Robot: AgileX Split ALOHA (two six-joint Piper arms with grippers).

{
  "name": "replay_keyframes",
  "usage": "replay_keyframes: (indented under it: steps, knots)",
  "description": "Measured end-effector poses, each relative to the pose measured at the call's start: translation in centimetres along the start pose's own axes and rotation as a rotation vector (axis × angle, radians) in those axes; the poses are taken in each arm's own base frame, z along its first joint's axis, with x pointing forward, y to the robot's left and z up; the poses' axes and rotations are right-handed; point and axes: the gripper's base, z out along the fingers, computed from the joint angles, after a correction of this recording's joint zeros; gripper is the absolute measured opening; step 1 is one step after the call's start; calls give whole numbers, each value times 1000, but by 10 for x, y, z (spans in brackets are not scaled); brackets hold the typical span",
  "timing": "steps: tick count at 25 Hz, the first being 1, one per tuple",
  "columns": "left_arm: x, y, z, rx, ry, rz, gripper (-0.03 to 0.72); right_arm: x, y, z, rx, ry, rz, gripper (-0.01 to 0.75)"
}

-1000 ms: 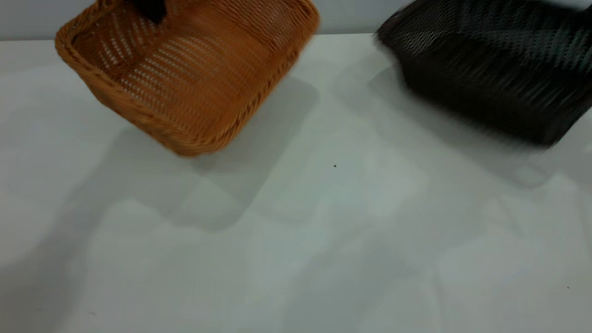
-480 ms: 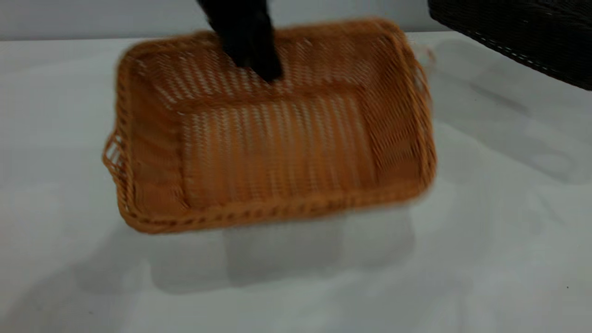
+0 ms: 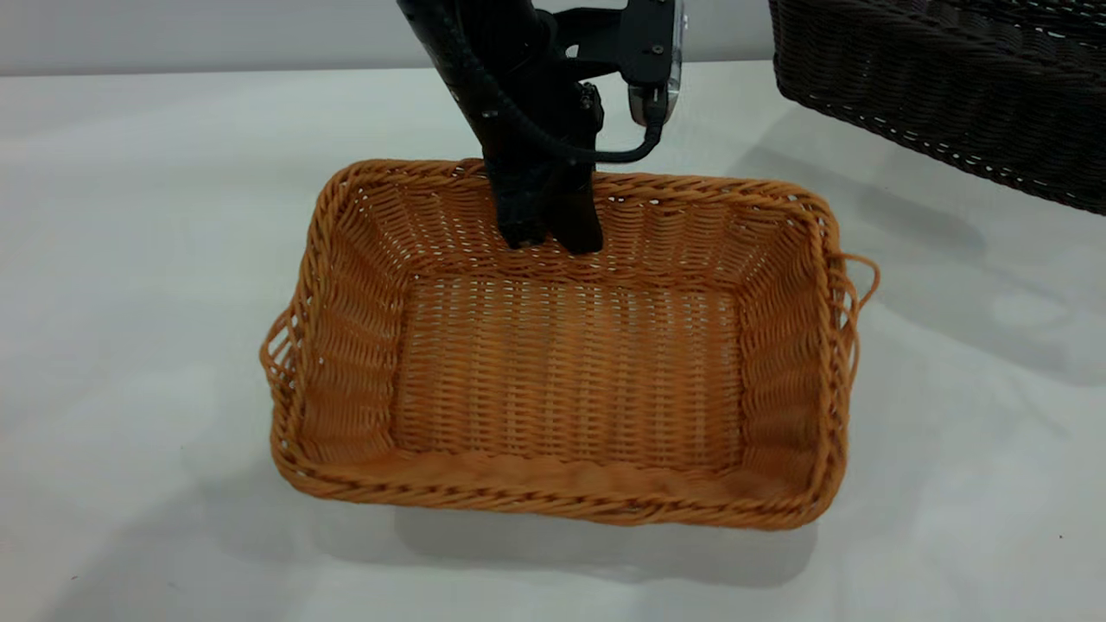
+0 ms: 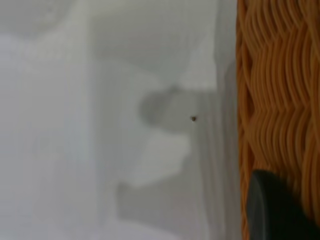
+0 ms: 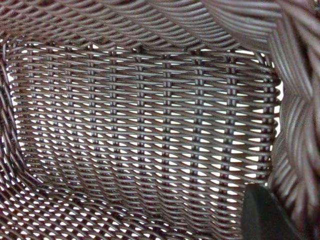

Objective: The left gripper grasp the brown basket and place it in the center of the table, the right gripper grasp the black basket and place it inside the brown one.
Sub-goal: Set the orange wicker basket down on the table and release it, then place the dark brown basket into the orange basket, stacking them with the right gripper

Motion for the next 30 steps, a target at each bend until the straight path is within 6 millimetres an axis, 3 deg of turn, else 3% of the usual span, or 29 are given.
replay_keyframes:
  steps: [4,13,17,22,26,30]
  knots:
    - [0,2,0,-21,-4,-77,119,1,1,0,-12,16,0,81]
    - [-3,13,-1,-142,-34,-86,418,6,4,0,-45,61,0,81]
    - [-7,16,-11,-170,-57,-166,461,9,8,1,-68,101,-10,81]
    - [-5,25,-78,-173,-112,-405,466,23,33,14,-98,187,-82,81]
    - [32,35,-139,-161,-115,-573,466,42,62,32,-88,291,-162,81]
    - [71,40,-178,-164,-107,-695,466,67,90,48,-54,395,-243,81]
